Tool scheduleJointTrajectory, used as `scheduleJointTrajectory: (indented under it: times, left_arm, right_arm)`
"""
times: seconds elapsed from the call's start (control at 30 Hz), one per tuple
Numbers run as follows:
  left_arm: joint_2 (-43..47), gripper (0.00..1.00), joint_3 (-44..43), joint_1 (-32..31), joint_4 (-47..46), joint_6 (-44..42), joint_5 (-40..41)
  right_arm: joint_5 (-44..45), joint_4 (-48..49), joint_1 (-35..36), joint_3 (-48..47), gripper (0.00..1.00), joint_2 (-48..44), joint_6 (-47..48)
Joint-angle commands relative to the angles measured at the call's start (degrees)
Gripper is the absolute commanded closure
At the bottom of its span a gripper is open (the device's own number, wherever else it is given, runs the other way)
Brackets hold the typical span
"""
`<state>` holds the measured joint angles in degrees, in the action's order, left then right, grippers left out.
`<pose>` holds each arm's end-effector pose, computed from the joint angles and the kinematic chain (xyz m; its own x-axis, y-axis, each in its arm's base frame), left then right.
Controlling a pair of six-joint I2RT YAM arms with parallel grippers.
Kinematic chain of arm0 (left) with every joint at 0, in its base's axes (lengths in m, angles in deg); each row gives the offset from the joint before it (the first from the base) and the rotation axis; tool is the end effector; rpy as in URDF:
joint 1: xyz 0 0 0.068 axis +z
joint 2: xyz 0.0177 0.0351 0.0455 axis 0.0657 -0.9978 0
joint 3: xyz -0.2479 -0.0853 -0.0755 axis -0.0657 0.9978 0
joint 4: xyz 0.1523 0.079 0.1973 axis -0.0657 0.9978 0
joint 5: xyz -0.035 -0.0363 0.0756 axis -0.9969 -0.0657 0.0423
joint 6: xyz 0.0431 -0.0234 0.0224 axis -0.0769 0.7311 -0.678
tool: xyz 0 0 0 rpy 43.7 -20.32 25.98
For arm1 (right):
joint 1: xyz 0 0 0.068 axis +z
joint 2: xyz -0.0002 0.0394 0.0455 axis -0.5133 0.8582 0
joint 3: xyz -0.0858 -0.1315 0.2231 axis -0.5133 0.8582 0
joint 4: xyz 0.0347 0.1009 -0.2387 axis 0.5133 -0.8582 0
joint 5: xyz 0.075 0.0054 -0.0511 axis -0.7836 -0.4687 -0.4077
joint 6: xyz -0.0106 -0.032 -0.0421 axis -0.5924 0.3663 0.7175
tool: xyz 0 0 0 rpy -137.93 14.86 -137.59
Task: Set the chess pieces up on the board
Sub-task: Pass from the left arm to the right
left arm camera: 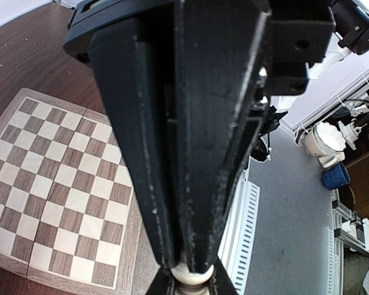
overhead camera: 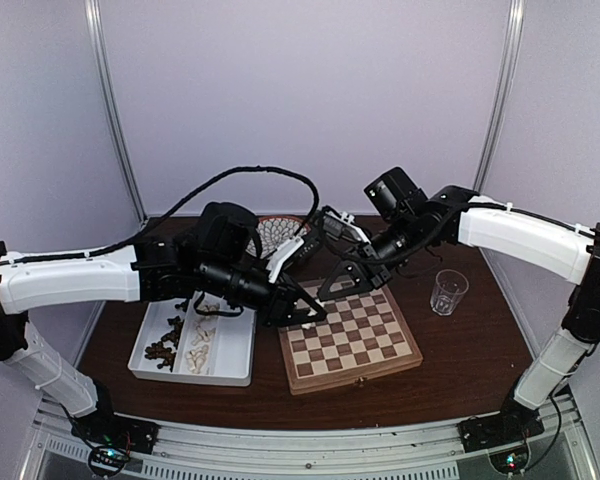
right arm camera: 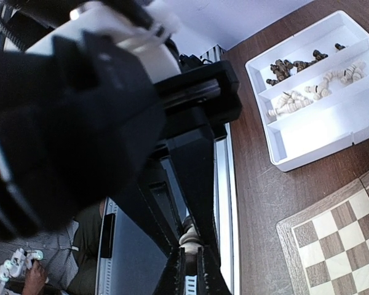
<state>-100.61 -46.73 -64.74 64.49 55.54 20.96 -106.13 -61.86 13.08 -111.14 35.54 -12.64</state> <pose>0.1488 -0.3009 0.3112 -0.6215 0.3672 -0.6920 0.7833 0.2756 -0.5572 0.2217 0.2598 0.3277 -0.5500 -0.5449 -0.6330 -0.6852 -0.1389 0.7150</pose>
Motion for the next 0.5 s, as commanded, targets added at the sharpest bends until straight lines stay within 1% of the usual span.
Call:
scheduleJointTrajectory:
  times: [0.0, 0.03, 0.07, 0.13, 0.23, 0.27, 0.3, 0.37, 0.47]
  left_arm:
    - [1.44, 0.91, 0.72, -0.23, -4.46, -0.39, 2.05]
    - [1.53, 0.9, 0.89, -0.23, -4.48, -0.48, 2.77]
    - [1.71, 0.86, 1.04, -0.28, -4.34, -0.57, 3.46]
    - [1.85, 0.71, 1.31, -0.28, -4.08, -0.88, 4.65]
    - [1.73, 0.45, 1.37, -0.22, -2.93, -1.52, 6.03]
    - [1.83, 0.38, 1.37, -0.24, -2.32, -1.78, 6.57]
    - [2.05, 0.32, 1.41, -0.26, -1.42, -2.14, 7.06]
    - [2.91, 0.26, 1.51, -0.23, 1.01, -3.0, 8.13]
    - [6.13, 0.21, 3.13, -0.28, 4.8, -4.87, 9.22]
  right_arm:
    - [-1.21, 1.39, 0.6, 1.03, 0.98, -0.25, 0.09]
    - [-1.09, 1.31, 0.6, 1.06, 0.99, -0.34, 0.2]
    - [-0.89, 1.22, 0.6, 1.06, 1.0, -0.4, 0.36]
    - [-0.2, 0.8, 0.6, 0.96, 1.0, -0.57, 0.92]
    - [1.95, -0.9, 0.39, 0.18, 1.0, -0.61, 2.78]
    - [2.74, -1.8, 0.21, -0.35, 1.0, -0.55, 3.59]
    - [3.67, -2.91, -0.02, -0.85, 1.0, -0.49, 4.77]
    - [5.77, -5.59, -0.74, -2.27, 1.0, -0.34, 7.78]
    - [11.1, -9.03, -2.04, -3.86, 1.0, -0.41, 12.16]
